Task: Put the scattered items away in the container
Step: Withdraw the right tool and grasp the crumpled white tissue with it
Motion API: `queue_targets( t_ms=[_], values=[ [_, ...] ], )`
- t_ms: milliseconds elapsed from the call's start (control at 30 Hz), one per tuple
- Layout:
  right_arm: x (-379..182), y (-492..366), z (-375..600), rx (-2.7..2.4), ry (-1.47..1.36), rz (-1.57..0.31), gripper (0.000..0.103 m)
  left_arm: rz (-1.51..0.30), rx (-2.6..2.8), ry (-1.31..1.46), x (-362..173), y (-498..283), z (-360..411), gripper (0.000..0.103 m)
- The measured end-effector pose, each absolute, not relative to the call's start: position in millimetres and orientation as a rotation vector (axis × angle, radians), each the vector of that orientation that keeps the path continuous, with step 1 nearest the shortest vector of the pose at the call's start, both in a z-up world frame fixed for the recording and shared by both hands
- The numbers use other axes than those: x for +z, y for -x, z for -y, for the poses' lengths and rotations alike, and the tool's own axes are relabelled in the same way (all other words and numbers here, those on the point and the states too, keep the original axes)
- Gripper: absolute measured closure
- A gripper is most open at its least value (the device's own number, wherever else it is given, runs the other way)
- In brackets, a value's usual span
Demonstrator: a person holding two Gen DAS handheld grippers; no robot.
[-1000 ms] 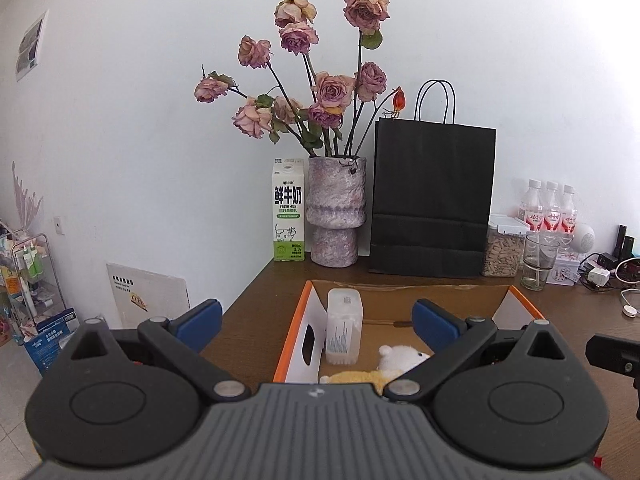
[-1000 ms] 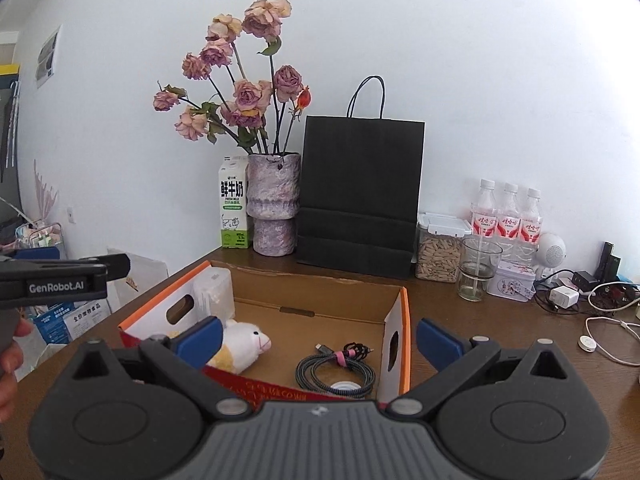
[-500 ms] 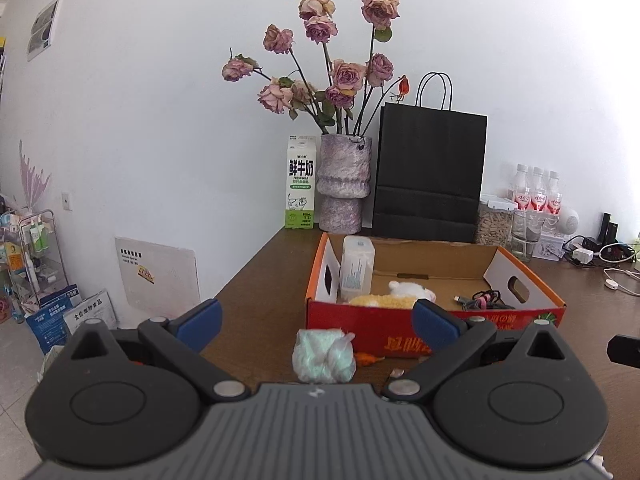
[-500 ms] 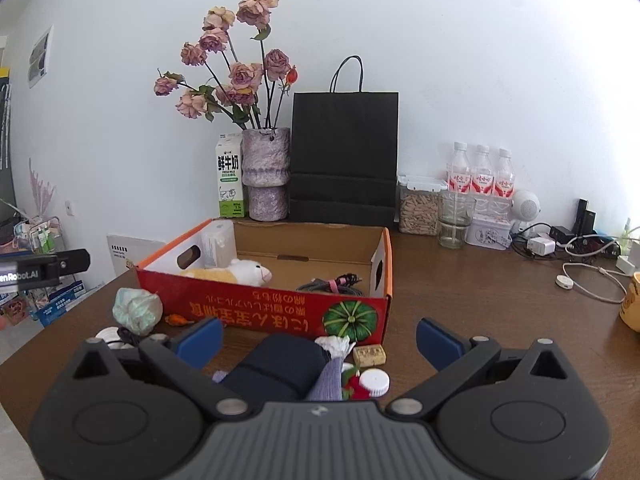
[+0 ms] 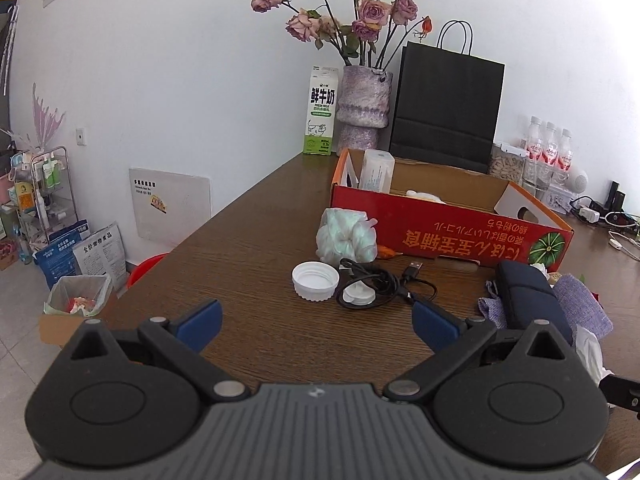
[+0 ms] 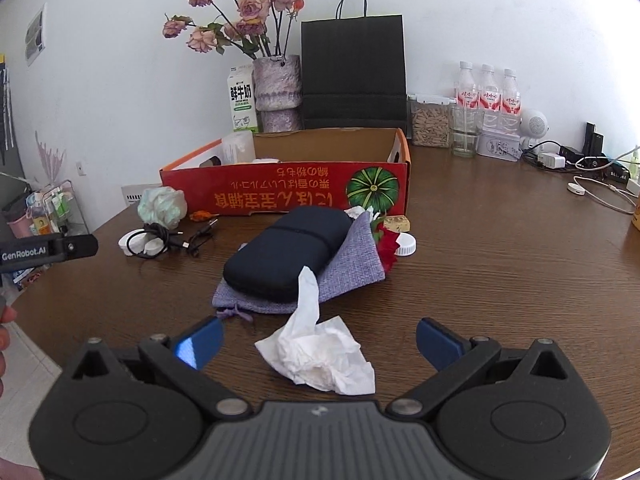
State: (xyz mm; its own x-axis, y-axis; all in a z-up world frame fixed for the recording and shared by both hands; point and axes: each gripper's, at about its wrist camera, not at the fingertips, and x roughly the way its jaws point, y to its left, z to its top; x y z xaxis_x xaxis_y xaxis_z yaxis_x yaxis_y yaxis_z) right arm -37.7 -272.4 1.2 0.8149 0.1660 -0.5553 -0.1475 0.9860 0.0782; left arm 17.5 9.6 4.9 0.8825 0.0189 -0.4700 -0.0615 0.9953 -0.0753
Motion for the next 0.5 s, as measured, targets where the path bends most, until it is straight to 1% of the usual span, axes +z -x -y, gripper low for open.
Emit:
queue_targets(
  t_ms=[100, 167, 233, 333, 367, 400, 467, 500],
  values=[
    [-4.1, 32.3, 270.6, 0.164, -0.027, -0.618, 0.000, -0.499, 0.049, 0.077, 2.3, -19.3, -8.4, 0.000],
    [-7.7, 29.4, 270.6, 0.163, -0.031, -0.630, 0.002, -0.508, 0.052, 0.084, 0.1, -20.3, -9.6, 0.000],
    [-10.2, 27.2, 270.4, 0.159, -0.035, -0.632, 0.006, -0.514, 0.055, 0.087, -1.8, -21.2, -10.3, 0.000],
    [-13.7, 21.2, 270.0, 0.162, -0.054, -0.640, 0.018, -0.525, 0.056, 0.085, -4.5, -22.6, -10.0, 0.000],
    [-15.2, 19.6, 267.8, 0.170, -0.042, -0.650, 0.032, -0.529, 0.054, 0.083, -5.5, -22.7, -9.4, 0.000],
    [-16.5, 19.2, 265.2, 0.179, -0.028, -0.656, 0.058, -0.532, 0.053, 0.081, -6.1, -22.7, -9.1, 0.000],
    [-15.0, 22.6, 261.2, 0.200, -0.003, -0.637, 0.083, -0.535, 0.056, 0.076, -7.0, -23.1, -8.6, 0.000],
    [-13.1, 24.2, 261.3, 0.210, -0.004, -0.627, 0.086, -0.536, 0.057, 0.078, -7.2, -23.2, -9.0, 0.000]
  ],
)
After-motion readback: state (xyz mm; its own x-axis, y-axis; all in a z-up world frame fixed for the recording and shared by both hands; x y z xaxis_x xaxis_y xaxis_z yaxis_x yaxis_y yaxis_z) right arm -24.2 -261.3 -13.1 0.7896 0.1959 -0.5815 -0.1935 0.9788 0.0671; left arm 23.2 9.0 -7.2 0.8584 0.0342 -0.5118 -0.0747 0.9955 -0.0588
